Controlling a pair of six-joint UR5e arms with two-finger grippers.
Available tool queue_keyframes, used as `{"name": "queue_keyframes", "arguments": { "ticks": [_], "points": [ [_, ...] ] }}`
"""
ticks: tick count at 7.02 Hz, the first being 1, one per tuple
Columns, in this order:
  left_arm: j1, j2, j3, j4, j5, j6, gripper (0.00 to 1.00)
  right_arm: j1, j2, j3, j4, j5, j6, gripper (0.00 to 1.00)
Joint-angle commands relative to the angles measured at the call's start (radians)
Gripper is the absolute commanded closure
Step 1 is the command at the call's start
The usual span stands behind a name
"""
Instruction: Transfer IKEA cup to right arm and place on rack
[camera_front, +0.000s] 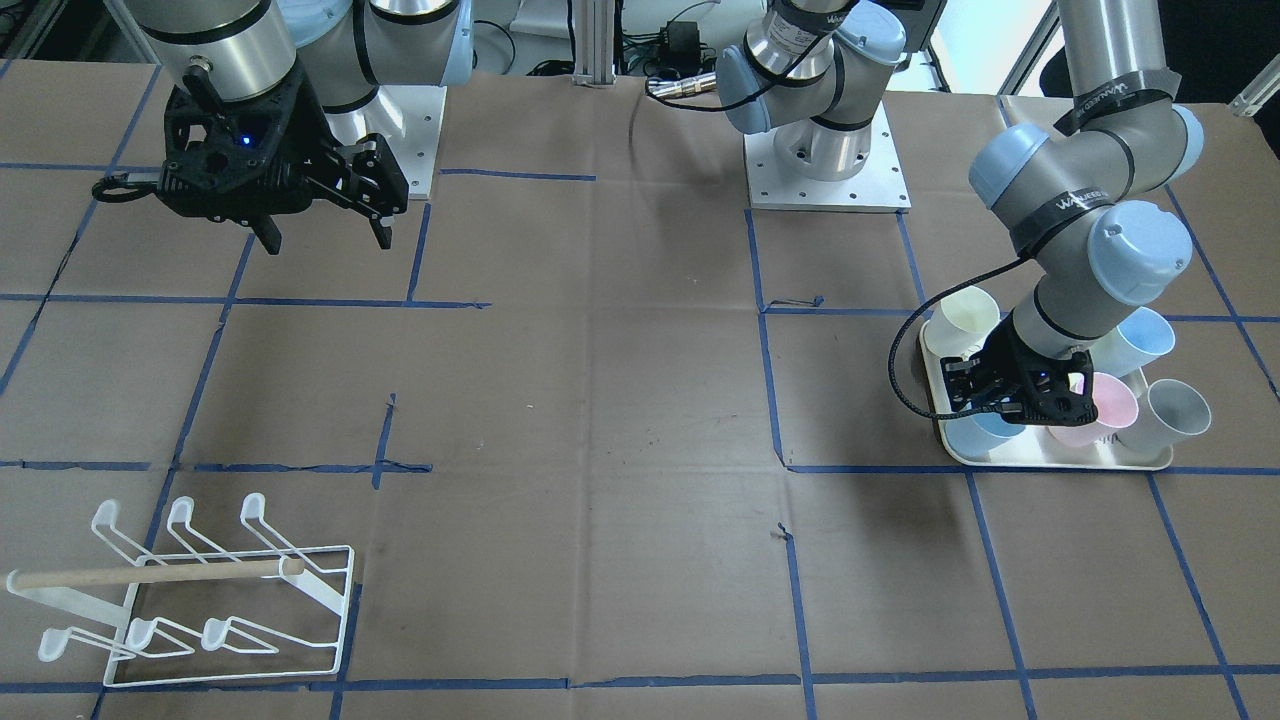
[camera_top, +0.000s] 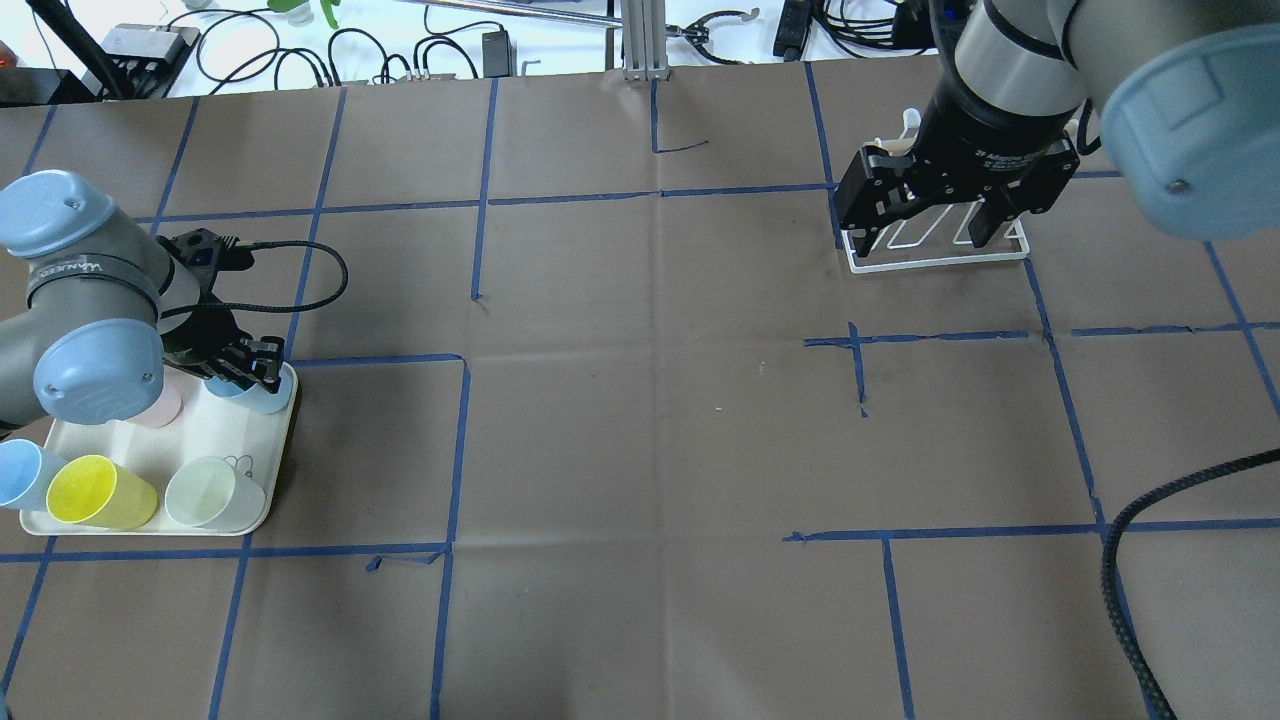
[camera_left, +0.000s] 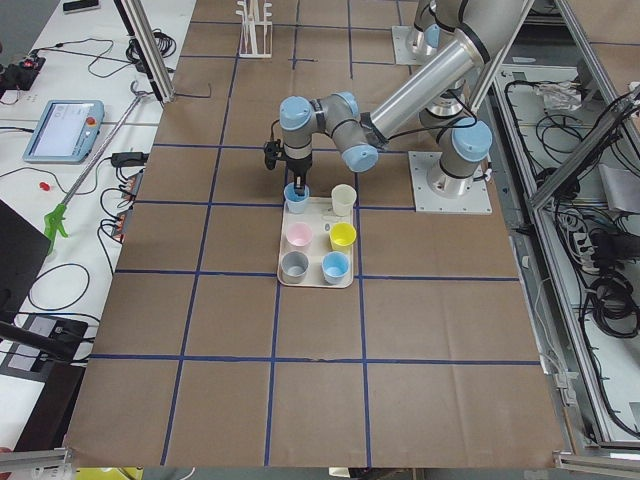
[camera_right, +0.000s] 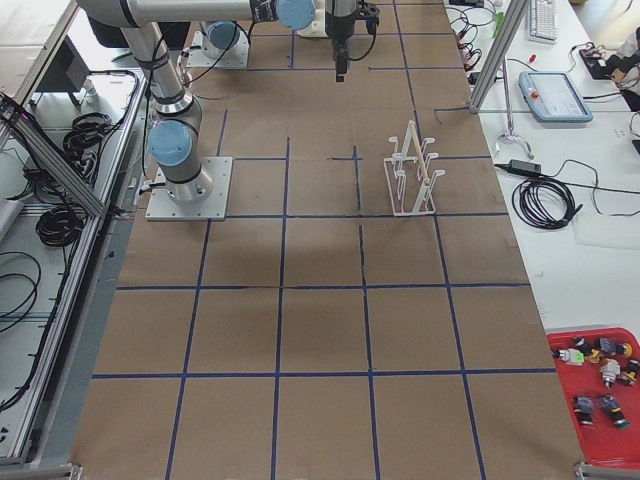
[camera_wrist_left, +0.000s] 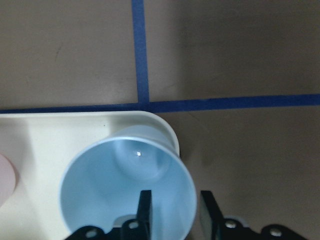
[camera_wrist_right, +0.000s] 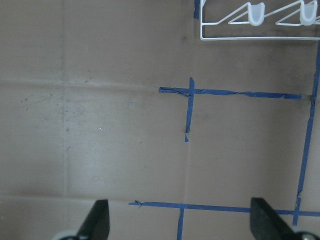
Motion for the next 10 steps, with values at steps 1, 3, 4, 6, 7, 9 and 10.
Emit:
{"name": "queue_keyframes", "arguments": {
  "ticks": [1,3,4,6,7,9,10],
  "points": [
    [0.001,0.027,0.018,-0.046,0.029,0.000,1.00,0.000,0.001,0.001,0.001,0.000,0.000,0.00],
    [-0.007,0.097,0.150,-0.245,0.024,-0.011,1.00,0.000,0.001,0.001,0.001,0.000,0.000,0.00],
    [-0.008,0.113,0.262,-0.415,0.012,-0.029,1.00,0.000,0.001,0.001,0.001,0.000,0.000,0.00],
    [-0.033,0.132,0.422,-0.618,-0.009,-0.040,1.00,0.000,-0.001,0.001,-0.022,0.030,0.008,0.00],
    [-0.059,0.142,0.494,-0.711,-0.011,-0.085,1.00,0.000,-0.001,0.019,-0.106,0.079,0.012,0.00],
    [-0.124,0.136,0.544,-0.729,-0.017,-0.133,1.00,0.000,-0.016,0.067,-0.279,0.156,0.066,0.00],
    [-0.141,0.134,0.518,-0.670,-0.067,-0.130,1.00,0.000,-0.014,0.070,-0.348,0.243,0.122,0.00]
  ]
}}
